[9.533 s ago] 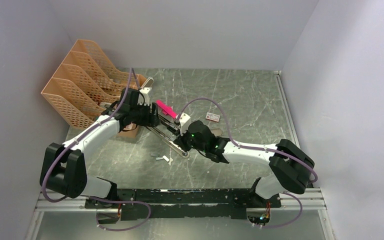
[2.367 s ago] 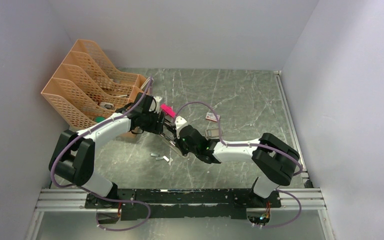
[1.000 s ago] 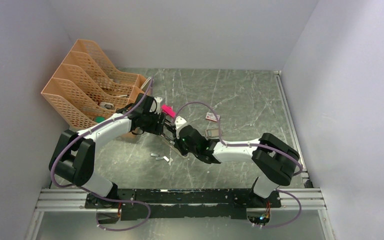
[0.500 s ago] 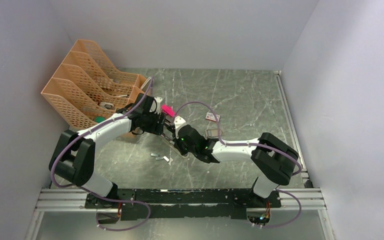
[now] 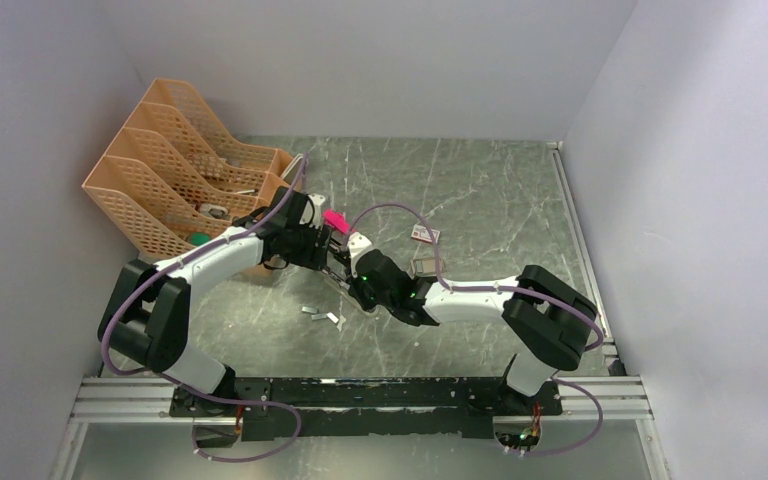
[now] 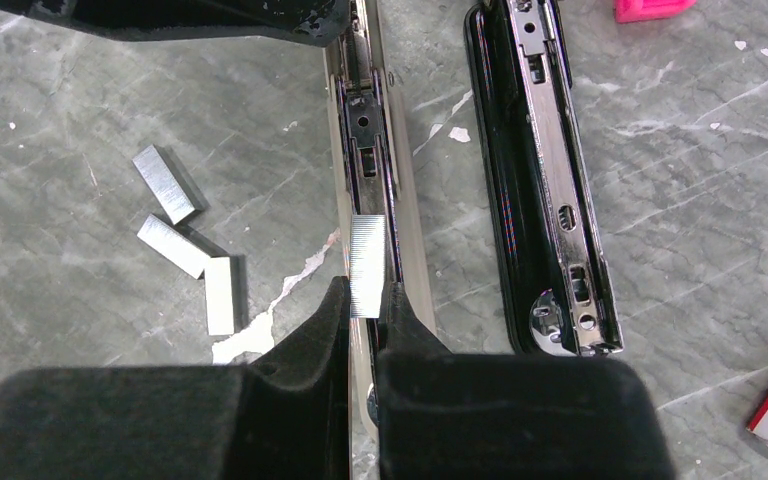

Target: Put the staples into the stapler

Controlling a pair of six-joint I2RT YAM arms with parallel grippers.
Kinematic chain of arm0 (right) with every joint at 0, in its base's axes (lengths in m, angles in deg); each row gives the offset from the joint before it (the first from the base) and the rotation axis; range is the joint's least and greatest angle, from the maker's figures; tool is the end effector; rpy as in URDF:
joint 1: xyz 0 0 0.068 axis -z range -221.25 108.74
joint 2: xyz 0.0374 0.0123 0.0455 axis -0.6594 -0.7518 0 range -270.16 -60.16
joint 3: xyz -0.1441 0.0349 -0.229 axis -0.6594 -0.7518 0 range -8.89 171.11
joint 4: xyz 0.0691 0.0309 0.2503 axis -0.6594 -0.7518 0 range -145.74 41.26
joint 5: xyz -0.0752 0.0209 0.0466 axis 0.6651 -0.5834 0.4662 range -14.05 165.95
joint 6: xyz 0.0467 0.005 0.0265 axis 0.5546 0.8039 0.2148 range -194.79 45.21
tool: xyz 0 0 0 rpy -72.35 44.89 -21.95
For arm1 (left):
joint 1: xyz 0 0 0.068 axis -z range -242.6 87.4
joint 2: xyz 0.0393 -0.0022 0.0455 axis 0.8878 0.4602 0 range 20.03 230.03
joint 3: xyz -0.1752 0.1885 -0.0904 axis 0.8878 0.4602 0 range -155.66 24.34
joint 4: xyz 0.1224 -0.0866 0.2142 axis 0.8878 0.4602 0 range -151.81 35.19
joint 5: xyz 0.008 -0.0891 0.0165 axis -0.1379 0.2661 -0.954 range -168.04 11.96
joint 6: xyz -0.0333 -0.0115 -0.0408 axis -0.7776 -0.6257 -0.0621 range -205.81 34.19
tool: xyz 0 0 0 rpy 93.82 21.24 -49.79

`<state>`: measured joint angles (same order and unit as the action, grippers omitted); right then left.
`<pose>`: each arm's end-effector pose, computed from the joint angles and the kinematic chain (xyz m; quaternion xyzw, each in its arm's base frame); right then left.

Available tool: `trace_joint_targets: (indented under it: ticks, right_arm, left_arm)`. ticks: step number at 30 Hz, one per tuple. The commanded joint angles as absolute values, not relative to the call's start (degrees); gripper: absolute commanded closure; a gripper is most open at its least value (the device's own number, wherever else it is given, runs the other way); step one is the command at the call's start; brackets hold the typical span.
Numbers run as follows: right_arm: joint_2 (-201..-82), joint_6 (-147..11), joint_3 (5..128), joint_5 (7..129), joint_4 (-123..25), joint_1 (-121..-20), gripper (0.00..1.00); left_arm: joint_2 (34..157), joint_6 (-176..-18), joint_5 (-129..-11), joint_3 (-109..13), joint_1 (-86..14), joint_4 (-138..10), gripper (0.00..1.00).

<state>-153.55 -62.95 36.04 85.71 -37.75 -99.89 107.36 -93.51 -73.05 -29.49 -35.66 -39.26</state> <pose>0.1766 0.2783 0.1670 -0.3204 0.8350 0.1920 0.4041 0.2717 -0.1416 0.2011 0.1722 0.9400 -0.1266 0.2660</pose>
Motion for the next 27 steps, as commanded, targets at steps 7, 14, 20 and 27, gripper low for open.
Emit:
trace_joint_targets:
  ticks: [7,14,20,27]
  right_arm:
    - [-153.9,-62.4,35.6,86.1,-42.1,-100.1,1.00]
    - [-153.9,-62.5,35.5,86.3,-42.6,-100.1,0.98]
    - [-153.2,-62.6,35.2,86.3,-43.2,-100.1,0.98]
    - [-152.9,-62.8,34.9,85.8,-44.0,-100.1,0.98]
  left_arm:
    - [107.3,-92.7,-74.4,-29.0,-34.9,-40.1,0.30]
    - [107.4,-92.7,-74.5,-29.0,-34.8,-40.1,0.30]
    - [107.3,-92.6,-74.7,-28.9,-34.7,-40.1,0.29]
    - [107.2,-92.5,-74.9,-28.8,-34.6,-40.1,0.29]
